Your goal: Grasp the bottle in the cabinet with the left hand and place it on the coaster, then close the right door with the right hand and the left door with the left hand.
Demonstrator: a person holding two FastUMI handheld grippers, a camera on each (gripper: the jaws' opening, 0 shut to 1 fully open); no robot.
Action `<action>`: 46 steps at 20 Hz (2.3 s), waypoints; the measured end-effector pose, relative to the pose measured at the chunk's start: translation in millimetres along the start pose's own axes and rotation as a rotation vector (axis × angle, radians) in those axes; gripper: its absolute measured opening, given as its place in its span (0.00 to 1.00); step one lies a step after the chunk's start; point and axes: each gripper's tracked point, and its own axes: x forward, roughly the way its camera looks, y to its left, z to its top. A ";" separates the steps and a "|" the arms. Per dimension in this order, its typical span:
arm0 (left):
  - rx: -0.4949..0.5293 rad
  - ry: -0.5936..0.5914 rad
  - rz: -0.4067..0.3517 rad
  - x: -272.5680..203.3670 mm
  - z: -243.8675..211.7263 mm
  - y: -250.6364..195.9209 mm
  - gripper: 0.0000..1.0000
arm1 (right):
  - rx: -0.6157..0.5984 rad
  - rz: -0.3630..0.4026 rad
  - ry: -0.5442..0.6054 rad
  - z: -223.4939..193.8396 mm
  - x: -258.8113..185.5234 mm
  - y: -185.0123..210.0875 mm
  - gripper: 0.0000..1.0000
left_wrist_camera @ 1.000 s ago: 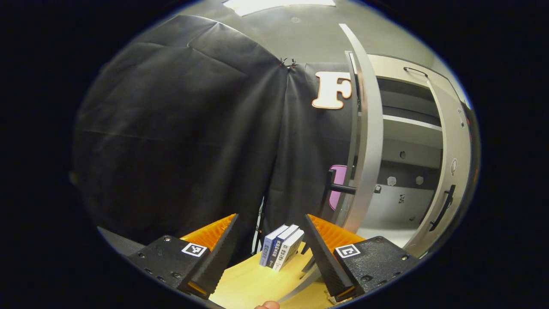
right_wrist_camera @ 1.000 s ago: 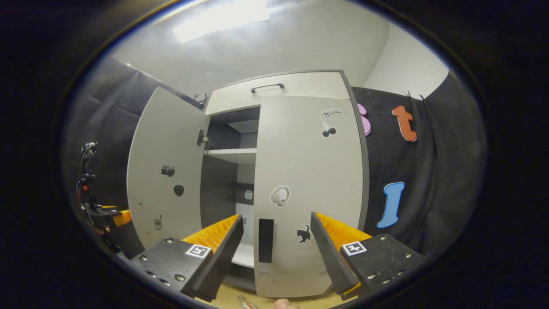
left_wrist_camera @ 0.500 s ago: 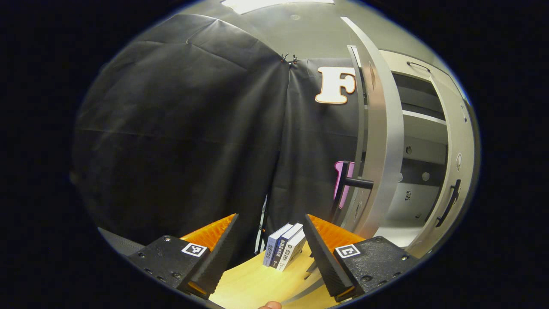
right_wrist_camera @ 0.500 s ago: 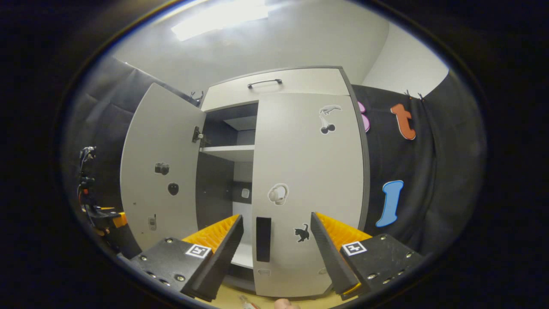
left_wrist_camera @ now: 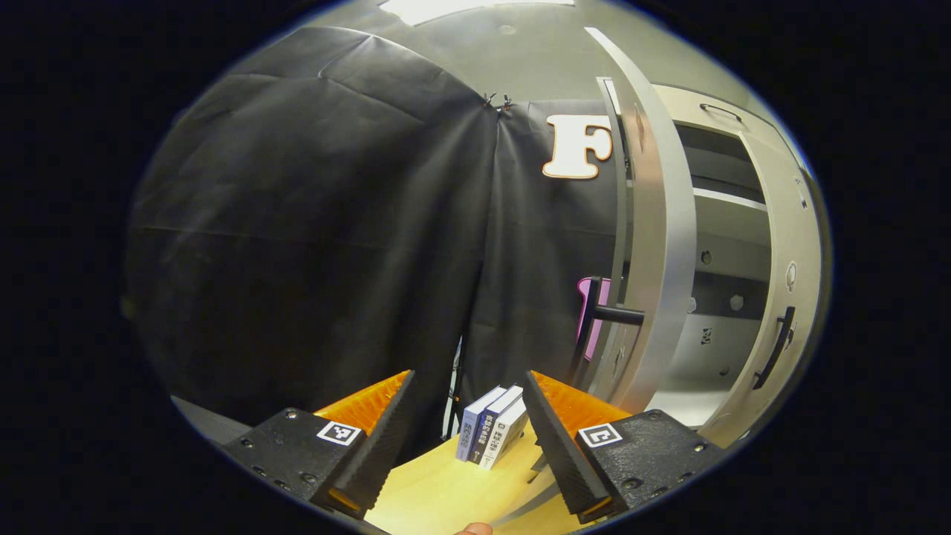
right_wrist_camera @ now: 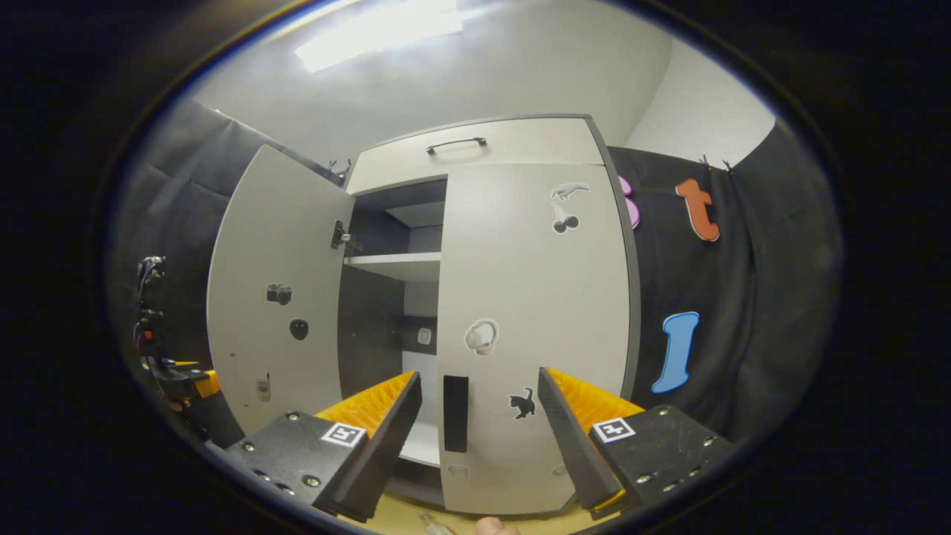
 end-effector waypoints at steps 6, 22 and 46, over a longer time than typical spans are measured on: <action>0.002 -0.001 -0.014 -2.0 0.7 -4.6 0.85 | 0.004 0.006 0.005 -0.9 -2.0 1.9 0.95; 0.006 0.030 -0.151 -26.3 -6.6 -50.6 0.89 | 0.004 0.016 -0.003 5.9 -16.7 5.5 0.95; -0.007 0.077 -0.480 -57.3 -16.0 -176.2 0.91 | -0.028 -0.058 0.003 10.0 -35.0 -30.2 0.95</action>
